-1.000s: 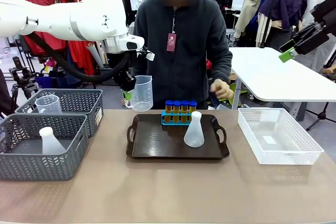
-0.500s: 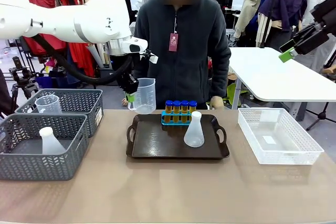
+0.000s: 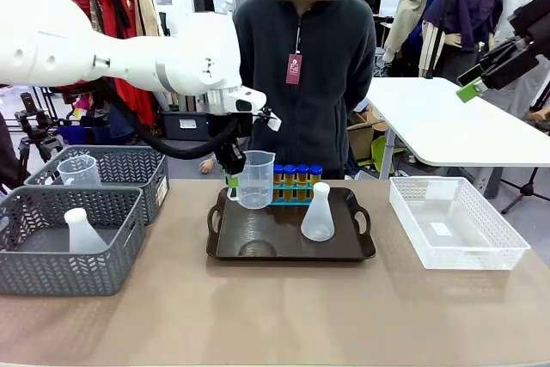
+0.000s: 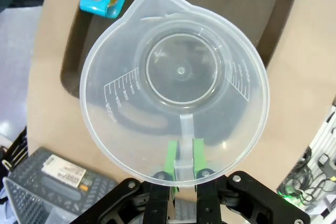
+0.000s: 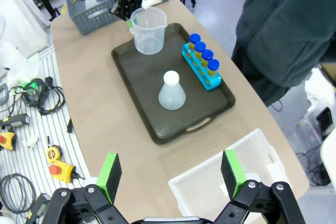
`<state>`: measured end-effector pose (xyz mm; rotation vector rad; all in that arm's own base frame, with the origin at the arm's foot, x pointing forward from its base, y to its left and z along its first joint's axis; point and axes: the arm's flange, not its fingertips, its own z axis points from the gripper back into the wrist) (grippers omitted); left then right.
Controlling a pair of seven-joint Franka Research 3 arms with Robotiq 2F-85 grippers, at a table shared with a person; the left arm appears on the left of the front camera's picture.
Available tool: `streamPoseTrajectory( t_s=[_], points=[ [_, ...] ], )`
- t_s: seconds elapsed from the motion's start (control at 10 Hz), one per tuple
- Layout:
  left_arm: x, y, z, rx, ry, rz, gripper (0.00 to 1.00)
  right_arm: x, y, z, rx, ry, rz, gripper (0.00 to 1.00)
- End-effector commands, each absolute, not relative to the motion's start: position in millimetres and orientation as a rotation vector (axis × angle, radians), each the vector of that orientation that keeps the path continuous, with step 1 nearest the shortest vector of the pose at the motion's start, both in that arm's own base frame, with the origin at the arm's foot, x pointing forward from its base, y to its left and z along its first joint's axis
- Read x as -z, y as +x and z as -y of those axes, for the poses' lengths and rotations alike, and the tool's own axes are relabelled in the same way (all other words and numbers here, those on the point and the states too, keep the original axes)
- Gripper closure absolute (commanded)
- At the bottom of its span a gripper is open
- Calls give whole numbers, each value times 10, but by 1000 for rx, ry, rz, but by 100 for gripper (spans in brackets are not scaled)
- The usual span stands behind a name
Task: Prepare the laboratory tools.
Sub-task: Pick up one Large Measuring Cup and place it on the Handle tray.
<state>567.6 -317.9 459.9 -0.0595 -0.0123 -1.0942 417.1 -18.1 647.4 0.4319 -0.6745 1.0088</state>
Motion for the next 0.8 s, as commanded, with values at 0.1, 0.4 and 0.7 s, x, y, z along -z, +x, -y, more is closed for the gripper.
streamPoseTrajectory(
  t_s=[0.1,0.4,0.7],
  points=[
    [-4304,5768,3299,1131,-34,49,100,-6486,4181,175,-1010,447,687,0],
    [-4009,5731,3430,1160,-60,68,100,-6486,4181,175,-1010,447,687,0],
    [-3894,5679,3491,1198,-61,72,100,-6486,4181,175,-1010,447,687,0]
  ],
)
